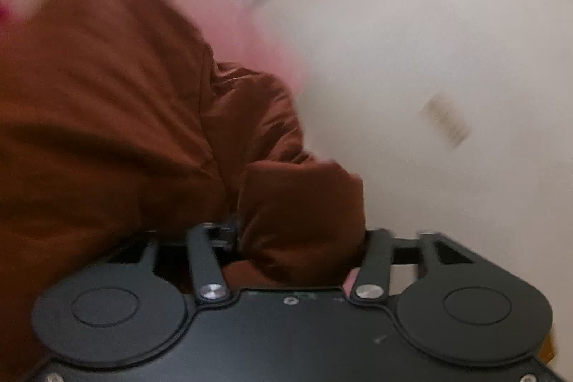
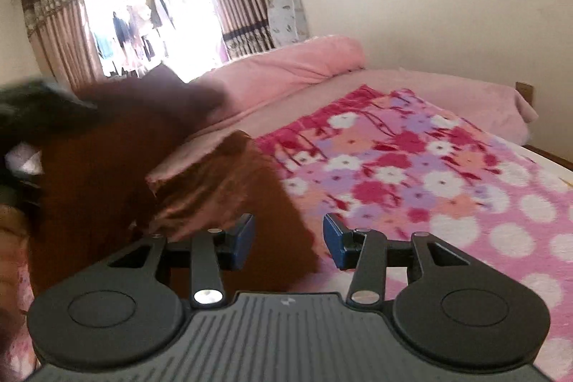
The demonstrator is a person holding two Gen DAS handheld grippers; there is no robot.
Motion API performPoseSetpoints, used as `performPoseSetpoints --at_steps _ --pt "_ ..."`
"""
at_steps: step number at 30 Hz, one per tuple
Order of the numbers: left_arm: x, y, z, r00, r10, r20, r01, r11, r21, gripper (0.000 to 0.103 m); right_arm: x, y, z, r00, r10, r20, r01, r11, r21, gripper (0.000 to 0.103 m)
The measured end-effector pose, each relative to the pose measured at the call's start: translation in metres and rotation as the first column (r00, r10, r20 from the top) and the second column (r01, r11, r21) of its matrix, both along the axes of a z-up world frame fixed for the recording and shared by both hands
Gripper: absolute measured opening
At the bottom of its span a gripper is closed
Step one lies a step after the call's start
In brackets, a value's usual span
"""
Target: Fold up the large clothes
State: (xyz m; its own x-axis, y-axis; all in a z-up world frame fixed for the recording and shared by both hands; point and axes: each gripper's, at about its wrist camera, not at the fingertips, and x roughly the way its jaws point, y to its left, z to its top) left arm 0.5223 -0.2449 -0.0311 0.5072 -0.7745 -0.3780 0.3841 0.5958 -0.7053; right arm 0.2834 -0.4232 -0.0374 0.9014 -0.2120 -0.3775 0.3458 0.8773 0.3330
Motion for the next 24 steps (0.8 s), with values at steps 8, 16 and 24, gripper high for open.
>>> performPoseSetpoints --at_steps 8,16,24 --pt "0.005 -0.007 0.002 0.996 -0.086 0.029 0.086 0.996 -0.01 0.071 -0.012 -0.02 -0.005 1.0 -0.001 -0.003 0.001 0.999 0.049 0.054" --pt "-0.048 0.063 0.058 0.986 -0.034 0.162 0.045 0.997 -0.066 0.071 -0.021 -0.016 0.0 0.995 0.08 0.058 -0.088 0.984 0.155 0.054" --pt "-0.129 0.123 0.025 0.929 0.048 0.368 -0.174 0.932 0.318 0.071 -0.031 -0.03 -0.017 0.962 0.213 0.17 -0.265 0.872 0.412 0.059"
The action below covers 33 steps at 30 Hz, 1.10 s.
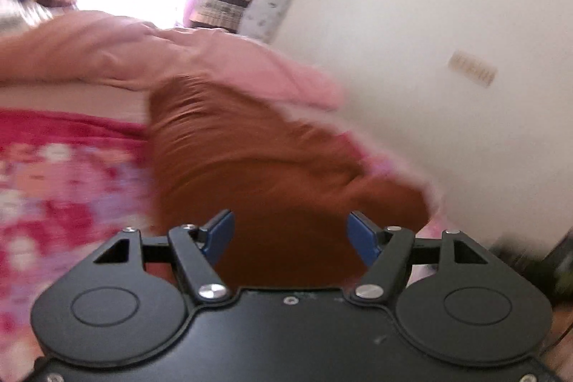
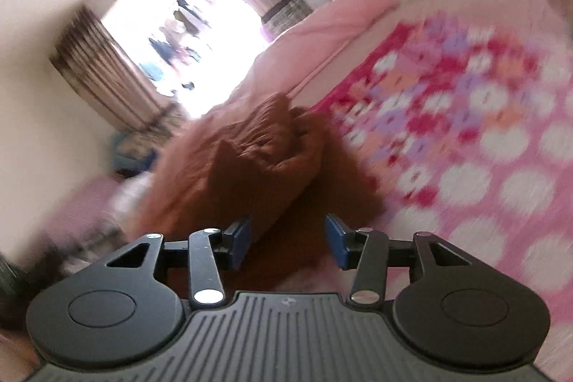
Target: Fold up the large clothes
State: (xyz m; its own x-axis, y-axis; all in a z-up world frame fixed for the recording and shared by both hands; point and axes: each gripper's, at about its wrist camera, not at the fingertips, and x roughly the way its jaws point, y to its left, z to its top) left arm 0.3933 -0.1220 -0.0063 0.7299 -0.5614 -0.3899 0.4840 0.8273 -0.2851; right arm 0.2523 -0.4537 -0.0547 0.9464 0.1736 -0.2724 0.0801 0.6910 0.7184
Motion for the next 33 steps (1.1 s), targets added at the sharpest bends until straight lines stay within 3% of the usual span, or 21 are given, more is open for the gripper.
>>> performPoseSetpoints --at_steps 3,7,13,17,18,20,23,26,27,33 --pt "0.001 -0.002 -0.019 0.999 0.032 -0.037 -0.028 0.995 0.1 0.071 0.006 -0.002 -0.008 0.998 0.046 0.03 -0.05 0.99 0.132 0.064" --pt "0.0 -0.001 -0.037 0.997 0.044 -0.055 -0.035 0.986 0.16 0.071 0.026 0.006 -0.005 0.998 0.058 0.033 -0.062 0.986 0.155 0.07" --pt "0.01 -0.012 -0.041 0.996 0.075 -0.051 -0.066 0.984 0.167 0.071 0.056 0.005 -0.008 0.999 0.031 0.036 -0.039 0.968 0.249 0.076" --pt "0.017 -0.007 -0.042 0.991 0.11 -0.08 -0.096 0.982 0.162 0.073 0.073 0.006 -0.005 1.0 0.018 0.007 -0.019 0.971 0.237 0.08" --pt "0.018 -0.006 -0.042 0.989 0.115 -0.089 -0.1 0.982 0.158 0.073 0.077 0.008 -0.003 1.0 0.005 -0.002 -0.004 0.977 0.213 0.078" --pt "0.022 -0.005 -0.043 0.988 0.122 -0.095 -0.108 0.985 0.137 0.073 0.085 0.01 0.006 1.0 -0.009 -0.009 0.01 0.989 0.145 0.045" --pt "0.019 -0.001 -0.037 0.98 0.186 -0.071 -0.175 0.975 0.137 0.072 0.085 0.011 0.027 0.999 -0.011 0.052 0.007 0.997 0.078 0.032" --pt "0.022 0.007 -0.034 0.975 0.192 -0.113 -0.184 0.98 0.078 0.072 0.077 0.011 0.049 0.99 -0.035 0.138 0.041 0.998 -0.04 0.03" --pt "0.024 0.007 -0.035 0.973 0.2 -0.117 -0.192 0.979 0.074 0.072 0.077 0.006 0.048 0.99 -0.036 0.134 0.042 0.998 -0.037 0.03" --pt "0.035 -0.004 -0.059 0.964 0.205 -0.17 -0.186 0.975 0.123 0.072 0.109 -0.014 -0.02 0.995 -0.061 -0.077 0.063 0.998 0.018 0.029"
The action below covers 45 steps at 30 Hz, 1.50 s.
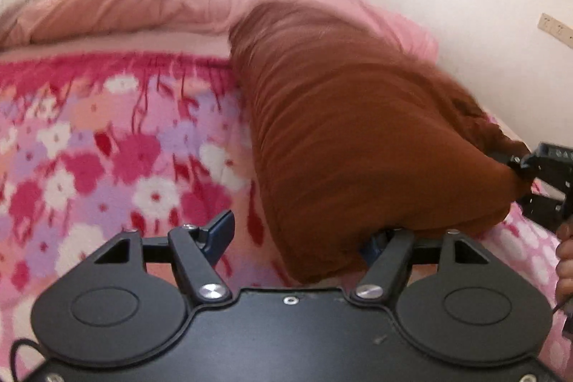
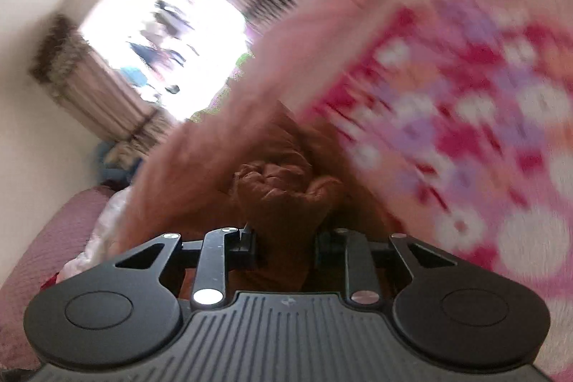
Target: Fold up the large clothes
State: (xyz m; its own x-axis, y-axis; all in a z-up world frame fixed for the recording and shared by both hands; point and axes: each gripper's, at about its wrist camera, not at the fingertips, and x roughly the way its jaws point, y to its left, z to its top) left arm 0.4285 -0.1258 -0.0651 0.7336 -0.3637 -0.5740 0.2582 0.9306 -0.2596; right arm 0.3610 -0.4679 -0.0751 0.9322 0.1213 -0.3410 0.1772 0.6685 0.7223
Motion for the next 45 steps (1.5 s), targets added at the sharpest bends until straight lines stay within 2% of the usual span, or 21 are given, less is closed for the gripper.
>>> performPoseSetpoints --at_steps 3,5,6,8,10,13,16,18,19,21,22,26,30,38,42,43,44,45 --pt "0.003 0.007 -0.004 1.0 -0.002 -0.028 0.001 0.999 -0.041 0.073 -0.007 -0.006 -0.019 0.999 0.019 0.035 -0.022 0.996 0.088 0.031" --pt "-0.002 0.01 0.003 0.999 -0.014 -0.036 0.012 0.999 -0.05 0.072 -0.011 -0.008 -0.018 0.998 0.035 0.042 -0.039 0.994 0.1 0.039" --pt "-0.006 0.012 0.008 0.999 -0.018 -0.035 0.016 0.999 -0.045 0.071 -0.014 -0.009 -0.013 0.998 0.039 0.047 -0.044 0.994 0.097 0.042" --pt "-0.02 0.018 0.021 0.999 -0.03 -0.011 0.03 0.999 -0.03 0.069 -0.023 -0.01 -0.001 0.998 0.029 0.05 -0.032 0.998 0.056 0.064" --pt "-0.033 0.025 0.034 0.999 -0.041 0.017 0.042 0.999 -0.013 0.069 -0.037 -0.01 0.015 0.998 -0.001 0.057 0.002 1.0 -0.025 0.069" --pt "-0.043 0.031 0.061 0.997 -0.033 0.072 0.036 0.998 -0.043 0.069 -0.055 -0.004 0.043 0.994 -0.043 0.101 0.061 0.982 -0.179 0.069" --pt "-0.042 0.026 0.09 0.991 -0.052 0.12 0.068 0.989 -0.129 0.069 -0.062 0.01 0.068 0.987 -0.048 0.155 0.09 0.957 -0.275 0.066" --pt "-0.037 0.012 0.104 0.984 -0.076 0.163 0.1 0.985 -0.144 0.069 -0.064 0.024 0.084 0.981 -0.01 0.196 0.074 0.943 -0.323 0.061" --pt "-0.033 0.004 0.106 0.981 -0.09 0.17 0.115 0.983 -0.141 0.069 -0.063 0.034 0.091 0.979 0.019 0.201 0.056 0.931 -0.36 0.053" --pt "-0.022 -0.013 0.102 0.981 -0.121 0.152 0.142 0.98 -0.136 0.069 -0.054 0.048 0.097 0.985 0.036 0.166 0.037 0.908 -0.418 0.041" --pt "-0.016 -0.021 0.098 0.983 -0.133 0.13 0.15 0.98 -0.131 0.069 -0.047 0.052 0.097 0.989 0.045 0.139 0.021 0.898 -0.44 0.032" --pt "0.001 -0.04 0.072 0.989 -0.134 0.068 0.14 0.985 -0.099 0.068 -0.024 0.061 0.078 1.0 0.003 0.019 0.007 0.867 -0.498 0.026" --pt "0.002 -0.045 0.06 0.987 -0.138 0.08 0.144 0.987 -0.068 0.068 -0.022 0.065 0.059 1.0 -0.012 -0.025 -0.003 0.855 -0.518 0.024" --pt "0.008 -0.043 0.05 0.988 -0.138 0.062 0.144 0.986 -0.089 0.069 -0.017 0.067 0.043 0.998 -0.015 -0.059 -0.018 0.853 -0.522 0.017" --pt "-0.004 -0.036 0.059 0.987 -0.134 0.091 0.143 0.984 -0.104 0.072 -0.023 0.067 0.046 0.999 -0.015 -0.047 -0.011 0.86 -0.51 0.021" --pt "-0.01 -0.031 0.063 0.986 -0.128 0.105 0.139 0.985 -0.105 0.072 -0.029 0.067 0.049 1.0 -0.012 -0.029 -0.003 0.868 -0.497 0.028" --pt "-0.019 -0.025 0.065 0.986 -0.116 0.12 0.128 0.987 -0.094 0.072 -0.036 0.064 0.052 1.0 -0.01 -0.002 0.008 0.879 -0.476 0.043" --pt "-0.028 -0.018 0.065 0.986 -0.102 0.133 0.113 0.991 -0.078 0.072 -0.044 0.062 0.054 1.0 -0.013 0.025 0.023 0.891 -0.453 0.053"
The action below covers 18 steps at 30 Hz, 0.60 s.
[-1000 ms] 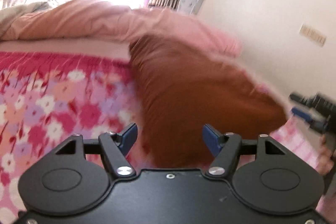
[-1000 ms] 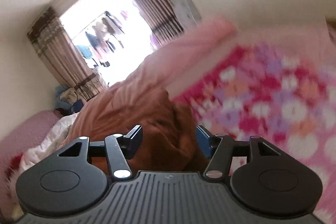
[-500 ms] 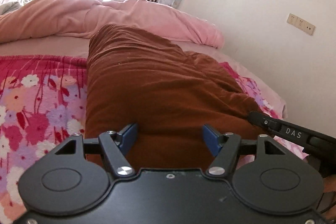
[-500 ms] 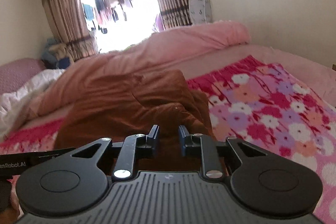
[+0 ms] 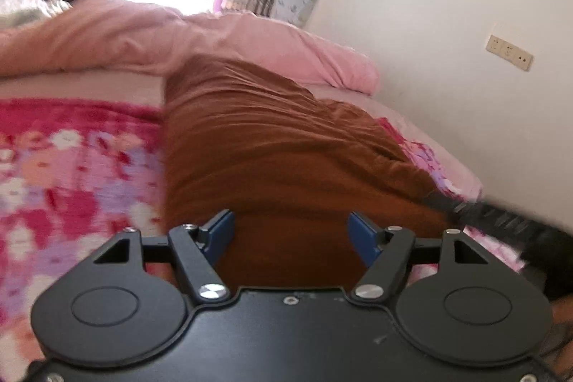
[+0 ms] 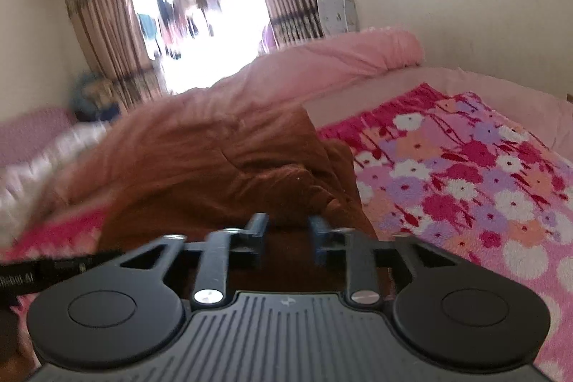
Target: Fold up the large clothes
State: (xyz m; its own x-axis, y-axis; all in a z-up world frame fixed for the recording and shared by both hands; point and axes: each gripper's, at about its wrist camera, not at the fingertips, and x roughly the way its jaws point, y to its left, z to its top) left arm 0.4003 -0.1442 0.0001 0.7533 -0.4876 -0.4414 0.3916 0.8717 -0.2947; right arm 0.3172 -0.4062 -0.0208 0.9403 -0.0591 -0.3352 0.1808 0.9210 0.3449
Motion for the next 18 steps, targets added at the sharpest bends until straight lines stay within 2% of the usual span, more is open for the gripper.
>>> performPoseSetpoints --at_steps 1,2,3,5,8,11,14,15,16,17,18 --pt "-0.01 0.008 -0.002 1.0 0.019 0.017 -0.02 1.0 0.013 0.072 -0.01 -0.003 0.002 0.999 -0.018 0.029 0.017 0.999 0.031 0.073" --pt "-0.018 0.016 -0.007 0.999 0.036 0.026 -0.037 0.999 0.024 0.072 -0.02 -0.007 0.004 0.998 -0.048 0.051 0.045 0.997 0.055 0.082" --pt "-0.024 0.023 -0.013 0.998 0.058 0.024 -0.058 0.998 0.039 0.072 -0.027 -0.01 0.004 0.995 -0.079 0.063 0.075 0.995 0.071 0.086" --pt "-0.027 0.031 -0.028 0.997 0.077 -0.018 -0.076 0.996 0.057 0.072 -0.034 -0.019 0.001 0.993 -0.105 0.055 0.099 0.989 0.108 0.086" --pt "-0.019 0.032 -0.047 0.993 0.086 -0.087 -0.081 0.995 0.056 0.072 -0.025 -0.036 -0.011 0.998 -0.057 0.002 0.055 0.969 0.242 0.085" --pt "-0.013 0.023 -0.053 0.993 0.096 -0.071 -0.09 0.992 0.084 0.07 -0.011 -0.045 -0.025 0.999 -0.042 -0.032 0.051 0.928 0.369 0.084" --pt "-0.006 0.012 -0.056 0.992 0.11 -0.057 -0.103 0.988 0.113 0.063 0.002 -0.052 -0.037 0.999 -0.025 -0.034 0.038 0.876 0.481 0.084" --pt "-0.006 0.009 -0.057 0.992 0.117 -0.039 -0.112 0.987 0.115 0.059 0.006 -0.054 -0.04 0.999 -0.023 -0.035 0.038 0.858 0.512 0.084" --pt "-0.006 0.009 -0.057 0.993 0.117 -0.031 -0.113 0.987 0.114 0.035 0.008 -0.054 -0.042 0.999 -0.024 -0.037 0.039 0.849 0.527 0.079" --pt "-0.006 0.01 -0.056 0.992 0.119 -0.031 -0.115 0.988 0.104 0.033 0.011 -0.054 -0.043 0.999 -0.024 -0.034 0.038 0.843 0.537 0.064" --pt "-0.009 0.014 -0.054 0.991 0.131 -0.028 -0.129 0.989 0.078 0.03 0.012 -0.053 -0.042 0.999 -0.024 -0.027 0.035 0.84 0.542 0.056"
